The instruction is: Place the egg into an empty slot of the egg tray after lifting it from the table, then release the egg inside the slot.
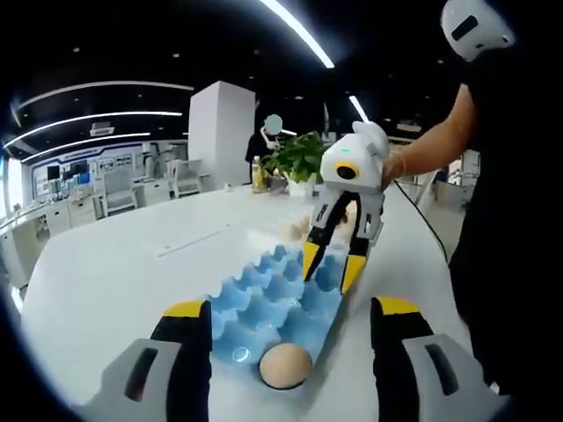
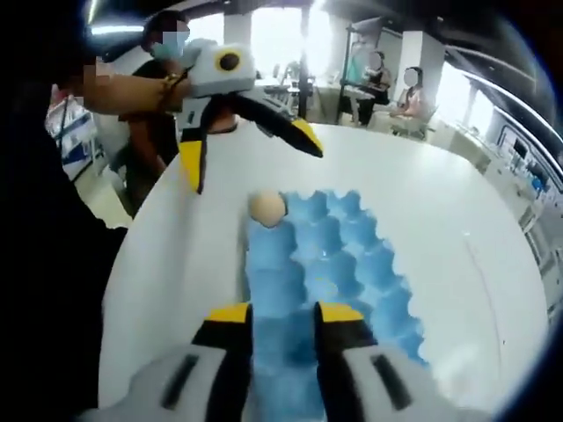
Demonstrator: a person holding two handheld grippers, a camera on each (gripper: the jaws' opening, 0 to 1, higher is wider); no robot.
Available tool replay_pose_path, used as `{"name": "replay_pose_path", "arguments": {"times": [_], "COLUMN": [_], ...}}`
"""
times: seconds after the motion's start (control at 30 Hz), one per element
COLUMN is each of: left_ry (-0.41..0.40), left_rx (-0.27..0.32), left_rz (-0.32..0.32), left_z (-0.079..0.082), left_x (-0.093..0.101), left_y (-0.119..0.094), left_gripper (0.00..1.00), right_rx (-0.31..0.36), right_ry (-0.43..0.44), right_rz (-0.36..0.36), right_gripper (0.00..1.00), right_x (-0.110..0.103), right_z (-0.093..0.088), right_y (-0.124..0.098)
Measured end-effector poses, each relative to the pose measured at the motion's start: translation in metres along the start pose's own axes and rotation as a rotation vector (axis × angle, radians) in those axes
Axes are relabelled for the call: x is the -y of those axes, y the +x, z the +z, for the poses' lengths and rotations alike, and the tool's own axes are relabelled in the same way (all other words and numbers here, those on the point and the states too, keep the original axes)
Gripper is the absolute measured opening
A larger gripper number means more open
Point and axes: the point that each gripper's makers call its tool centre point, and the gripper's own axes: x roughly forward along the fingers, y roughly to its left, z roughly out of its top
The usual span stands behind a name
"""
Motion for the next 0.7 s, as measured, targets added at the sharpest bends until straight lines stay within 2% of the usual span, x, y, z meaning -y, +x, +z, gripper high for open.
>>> {"name": "replay_pose_path", "arguments": {"times": [0.7], "left_ry": [0.015], "left_rx": [-0.004], "left_rz": [-0.022], "left_z": [0.003], "left_x": [0.004], "left_y": [0.004], "left_gripper": [0.71], "right_rx": [-0.084], "right_ry": [0.066], "right_rz": [-0.098], "right_gripper": [0.26], "right_x": [0.010], "right_z": [-0.069], "right_y": [-0.054]}}
